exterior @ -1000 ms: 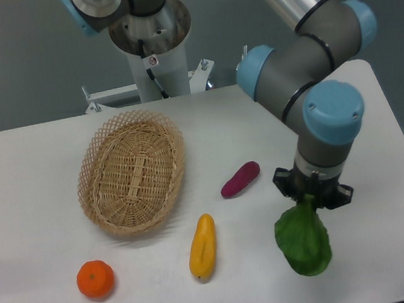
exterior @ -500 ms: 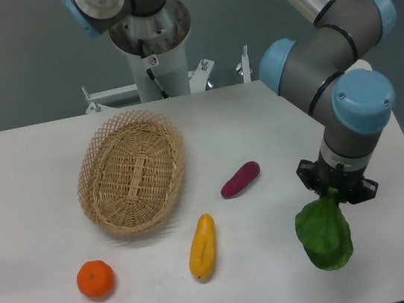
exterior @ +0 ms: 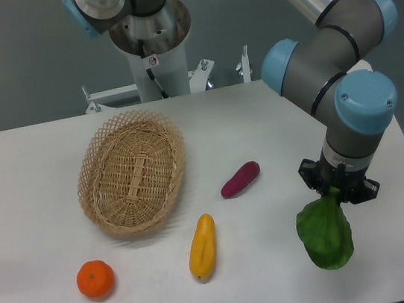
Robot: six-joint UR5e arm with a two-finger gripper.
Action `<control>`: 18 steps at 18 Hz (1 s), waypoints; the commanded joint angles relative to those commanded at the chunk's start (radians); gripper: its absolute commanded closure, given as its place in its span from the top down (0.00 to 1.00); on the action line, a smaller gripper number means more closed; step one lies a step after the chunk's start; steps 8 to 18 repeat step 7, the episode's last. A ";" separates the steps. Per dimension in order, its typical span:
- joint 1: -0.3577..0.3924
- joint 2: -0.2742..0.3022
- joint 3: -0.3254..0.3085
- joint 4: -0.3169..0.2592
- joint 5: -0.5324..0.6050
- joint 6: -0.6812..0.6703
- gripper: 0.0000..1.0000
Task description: Pick up the green vegetable from the table
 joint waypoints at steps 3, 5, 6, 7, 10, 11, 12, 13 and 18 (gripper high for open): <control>-0.002 0.000 -0.002 0.000 0.006 0.003 0.08; -0.002 0.000 -0.002 0.000 0.008 0.003 0.08; -0.002 0.000 -0.002 0.000 0.008 0.003 0.08; -0.003 0.000 -0.003 0.002 0.008 0.003 0.08; -0.003 0.000 -0.003 0.002 0.008 0.003 0.08; -0.003 0.000 -0.003 0.002 0.008 0.003 0.08; -0.003 0.000 -0.003 0.002 0.008 0.003 0.08; -0.003 0.000 -0.003 0.002 0.008 0.003 0.08; -0.003 0.000 -0.003 0.002 0.008 0.003 0.08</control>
